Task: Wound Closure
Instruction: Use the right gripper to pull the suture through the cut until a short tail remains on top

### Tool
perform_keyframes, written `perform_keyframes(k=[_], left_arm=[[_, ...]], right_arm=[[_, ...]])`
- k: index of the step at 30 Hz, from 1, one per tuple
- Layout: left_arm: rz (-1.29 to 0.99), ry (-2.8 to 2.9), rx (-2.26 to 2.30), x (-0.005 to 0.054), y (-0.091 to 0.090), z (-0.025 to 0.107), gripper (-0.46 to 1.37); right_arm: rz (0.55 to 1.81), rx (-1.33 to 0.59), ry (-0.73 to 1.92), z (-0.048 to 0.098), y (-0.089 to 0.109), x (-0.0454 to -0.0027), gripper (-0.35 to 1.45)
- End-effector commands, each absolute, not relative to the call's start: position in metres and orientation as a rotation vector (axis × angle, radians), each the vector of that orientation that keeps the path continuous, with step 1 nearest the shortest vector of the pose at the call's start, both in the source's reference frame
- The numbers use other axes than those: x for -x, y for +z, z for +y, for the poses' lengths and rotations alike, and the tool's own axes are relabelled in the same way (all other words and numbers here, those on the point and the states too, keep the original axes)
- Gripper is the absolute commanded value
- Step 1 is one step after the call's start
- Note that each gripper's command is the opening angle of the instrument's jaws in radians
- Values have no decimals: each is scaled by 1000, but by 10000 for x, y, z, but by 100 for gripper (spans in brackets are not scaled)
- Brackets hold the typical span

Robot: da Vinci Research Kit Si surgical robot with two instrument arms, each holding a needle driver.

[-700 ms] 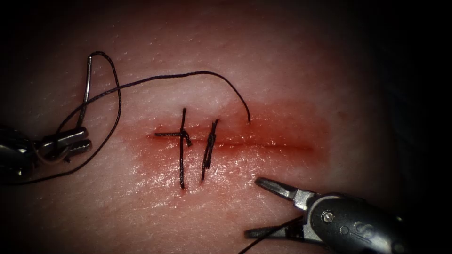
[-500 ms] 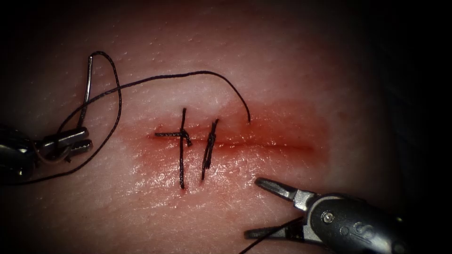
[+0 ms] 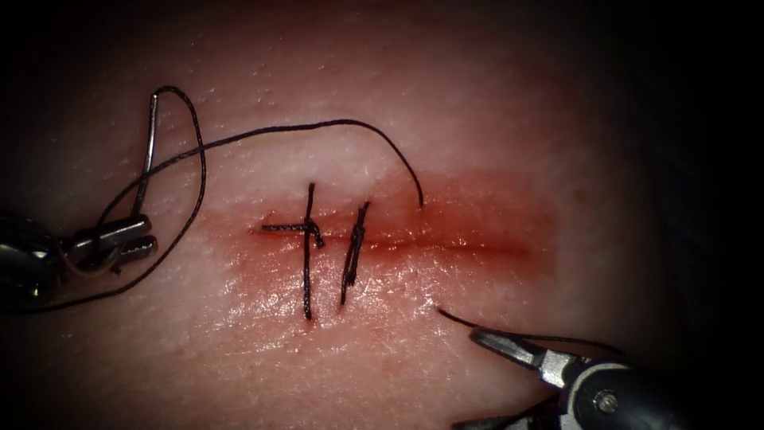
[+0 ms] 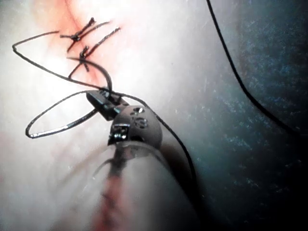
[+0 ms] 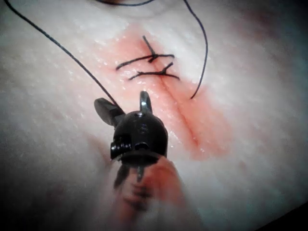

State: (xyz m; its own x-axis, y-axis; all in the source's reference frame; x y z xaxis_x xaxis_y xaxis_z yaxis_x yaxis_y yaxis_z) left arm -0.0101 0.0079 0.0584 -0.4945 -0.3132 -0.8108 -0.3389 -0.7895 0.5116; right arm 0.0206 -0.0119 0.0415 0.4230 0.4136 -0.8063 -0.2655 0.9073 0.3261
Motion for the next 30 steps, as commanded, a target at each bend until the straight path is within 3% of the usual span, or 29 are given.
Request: perform_keyframes(k=[1, 17, 24, 30], left_arm=[[1008, 2510, 1573, 101, 585, 79, -35], [1004, 2512, 1575, 101, 587, 81, -35], [1004, 2512, 1575, 101, 586, 81, -35], [1005, 2512, 1575, 101, 587, 80, -35]], right_arm=[[1057, -174, 420, -119, 411, -200, 120], [1057, -238, 292, -102, 352, -109, 125], [1045, -182, 244, -56, 355, -100, 122], [1081, -153, 168, -26, 383, -122, 122]])
